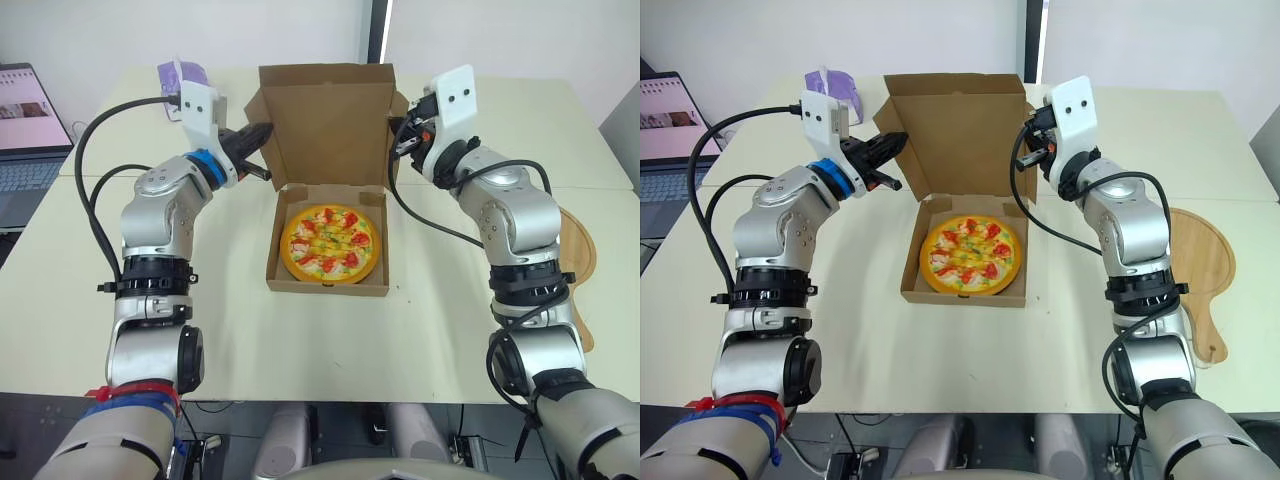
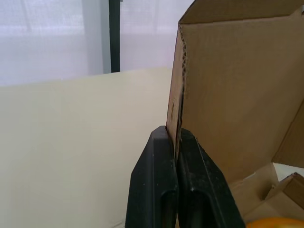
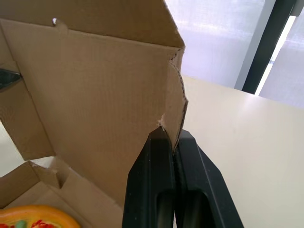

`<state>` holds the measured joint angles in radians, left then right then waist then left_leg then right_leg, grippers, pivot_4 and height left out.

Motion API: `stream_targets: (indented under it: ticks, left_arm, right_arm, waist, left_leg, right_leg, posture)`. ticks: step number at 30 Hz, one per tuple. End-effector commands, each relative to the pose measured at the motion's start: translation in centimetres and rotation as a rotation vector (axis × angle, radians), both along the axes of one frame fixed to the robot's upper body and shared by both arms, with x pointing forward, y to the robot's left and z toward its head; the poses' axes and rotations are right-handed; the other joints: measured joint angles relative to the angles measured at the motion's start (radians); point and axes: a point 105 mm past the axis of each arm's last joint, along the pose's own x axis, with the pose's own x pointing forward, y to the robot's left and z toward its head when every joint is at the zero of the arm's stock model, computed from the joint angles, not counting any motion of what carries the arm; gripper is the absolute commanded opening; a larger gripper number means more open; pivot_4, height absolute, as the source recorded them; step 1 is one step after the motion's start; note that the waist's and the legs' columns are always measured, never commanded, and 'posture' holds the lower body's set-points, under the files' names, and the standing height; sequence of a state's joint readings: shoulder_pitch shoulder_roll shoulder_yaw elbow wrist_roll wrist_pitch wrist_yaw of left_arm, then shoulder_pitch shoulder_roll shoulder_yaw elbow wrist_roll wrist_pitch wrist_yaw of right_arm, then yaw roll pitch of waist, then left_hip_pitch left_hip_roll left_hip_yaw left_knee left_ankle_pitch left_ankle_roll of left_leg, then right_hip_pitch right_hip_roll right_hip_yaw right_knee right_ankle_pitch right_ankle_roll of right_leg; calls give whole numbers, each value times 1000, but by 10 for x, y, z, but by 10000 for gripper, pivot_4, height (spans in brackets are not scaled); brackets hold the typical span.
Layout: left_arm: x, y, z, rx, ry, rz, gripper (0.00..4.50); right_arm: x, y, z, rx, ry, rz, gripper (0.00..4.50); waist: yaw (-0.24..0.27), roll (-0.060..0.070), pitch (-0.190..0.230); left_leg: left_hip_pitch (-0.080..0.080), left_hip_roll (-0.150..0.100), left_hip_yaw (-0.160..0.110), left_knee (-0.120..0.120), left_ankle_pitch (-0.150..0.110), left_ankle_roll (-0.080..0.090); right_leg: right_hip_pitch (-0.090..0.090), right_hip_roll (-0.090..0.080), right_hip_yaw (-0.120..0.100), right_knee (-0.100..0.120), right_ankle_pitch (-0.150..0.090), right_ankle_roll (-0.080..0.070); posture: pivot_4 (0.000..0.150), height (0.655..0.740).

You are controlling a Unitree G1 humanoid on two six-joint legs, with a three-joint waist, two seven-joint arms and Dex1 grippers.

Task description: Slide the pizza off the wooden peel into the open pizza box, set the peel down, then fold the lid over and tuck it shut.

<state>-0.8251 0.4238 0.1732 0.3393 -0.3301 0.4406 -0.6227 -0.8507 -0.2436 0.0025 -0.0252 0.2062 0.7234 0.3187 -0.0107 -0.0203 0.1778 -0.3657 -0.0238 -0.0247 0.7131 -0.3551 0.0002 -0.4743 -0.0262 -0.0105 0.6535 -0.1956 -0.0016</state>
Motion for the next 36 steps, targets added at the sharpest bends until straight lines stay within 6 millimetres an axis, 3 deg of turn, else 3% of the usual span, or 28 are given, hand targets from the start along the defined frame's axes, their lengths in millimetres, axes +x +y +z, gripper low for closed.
stream_targets:
  ticks: [1,10,16,29,36]
  left_arm:
    - [-14,-15,21,-34,-68,-40,433]
    - [-39,-23,23,-70,-105,-2,433]
    - [-54,-20,5,-81,-82,32,433]
    - [-74,-22,-8,-162,-124,76,433]
    - [-74,-22,-10,-147,-140,85,433]
  right_arm:
    - [-20,16,16,22,-60,40,0]
    - [-40,23,5,92,-17,45,0]
    - [-47,36,-5,136,24,62,0]
    - [-55,47,-17,196,66,85,0]
    - [-56,54,-9,217,71,100,0]
  waist:
    - [0,0,0]
    - [1,0,0]
    - [-7,0,-1]
    - [-21,0,-2]
    - [-21,0,-3]
  left_leg:
    - [0,0,0,0,0,0]
    - [1,0,1,1,0,0]
    - [2,0,1,1,0,0]
    - [3,0,1,1,0,0]
    - [3,0,2,1,0,0]
  right_leg:
    - [0,0,0,4,0,0]
    - [0,0,1,4,0,0]
    - [0,0,1,4,0,0]
    - [0,0,1,4,0,0]
    - [1,0,1,4,0,0]
  posture:
    - [1500,7400]
    - [1500,7400]
    - [1500,7400]
    - [1500,7400]
    - [1500,7400]
